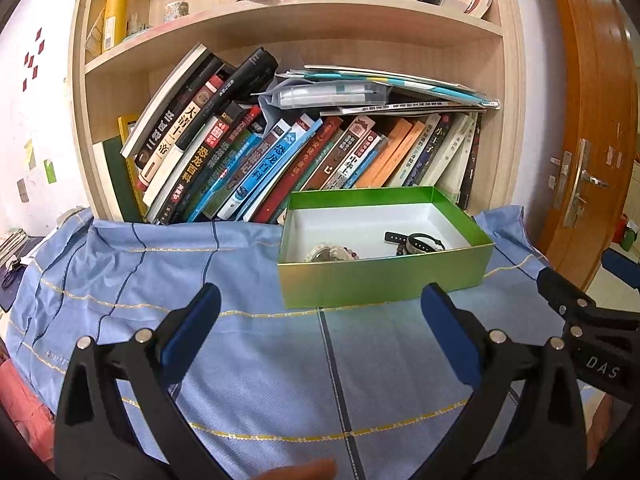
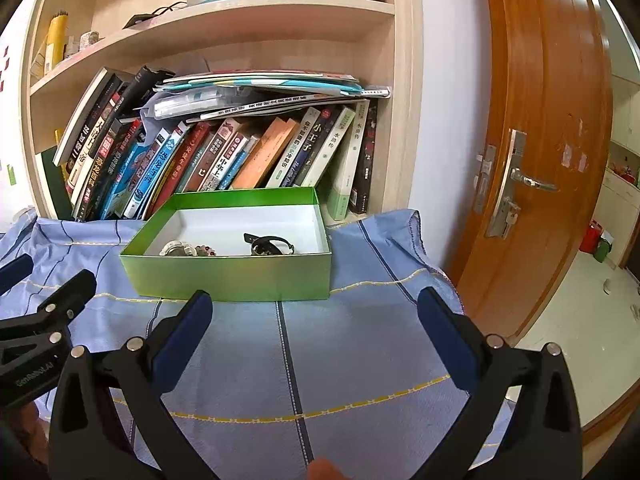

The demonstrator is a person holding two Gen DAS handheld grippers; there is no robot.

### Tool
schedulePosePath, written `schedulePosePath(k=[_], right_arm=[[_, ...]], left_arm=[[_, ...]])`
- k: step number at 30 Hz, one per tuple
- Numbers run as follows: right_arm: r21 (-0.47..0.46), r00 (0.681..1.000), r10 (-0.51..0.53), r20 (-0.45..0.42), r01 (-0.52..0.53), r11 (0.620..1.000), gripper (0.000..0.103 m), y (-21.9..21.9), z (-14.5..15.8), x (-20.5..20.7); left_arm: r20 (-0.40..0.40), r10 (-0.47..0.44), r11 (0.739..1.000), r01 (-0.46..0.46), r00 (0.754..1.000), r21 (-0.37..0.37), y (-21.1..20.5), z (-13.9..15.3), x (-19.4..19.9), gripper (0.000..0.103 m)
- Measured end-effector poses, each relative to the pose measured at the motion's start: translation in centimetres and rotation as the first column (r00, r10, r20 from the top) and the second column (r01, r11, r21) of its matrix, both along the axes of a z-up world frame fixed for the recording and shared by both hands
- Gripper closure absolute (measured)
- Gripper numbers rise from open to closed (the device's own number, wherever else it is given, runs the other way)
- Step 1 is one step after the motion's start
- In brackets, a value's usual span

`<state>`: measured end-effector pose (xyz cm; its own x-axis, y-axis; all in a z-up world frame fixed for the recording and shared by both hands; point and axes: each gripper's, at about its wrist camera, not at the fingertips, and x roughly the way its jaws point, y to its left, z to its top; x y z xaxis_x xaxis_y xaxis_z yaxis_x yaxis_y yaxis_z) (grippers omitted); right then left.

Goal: Organize jewelry

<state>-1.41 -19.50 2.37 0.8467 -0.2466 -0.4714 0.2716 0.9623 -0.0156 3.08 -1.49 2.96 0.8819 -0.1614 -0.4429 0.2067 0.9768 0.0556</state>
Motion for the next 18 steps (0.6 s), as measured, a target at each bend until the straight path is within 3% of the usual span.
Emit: schedulePosePath(k=[18], right_arm=[[0.004,1.0,0.001,0.013,-0.001,1.0,0.003,0.07,0.21,-0.59]], left_arm=[[0.012,0.021,1.0,-0.021,1.0,0.003,0.61,0.28,-0.42,0.004]])
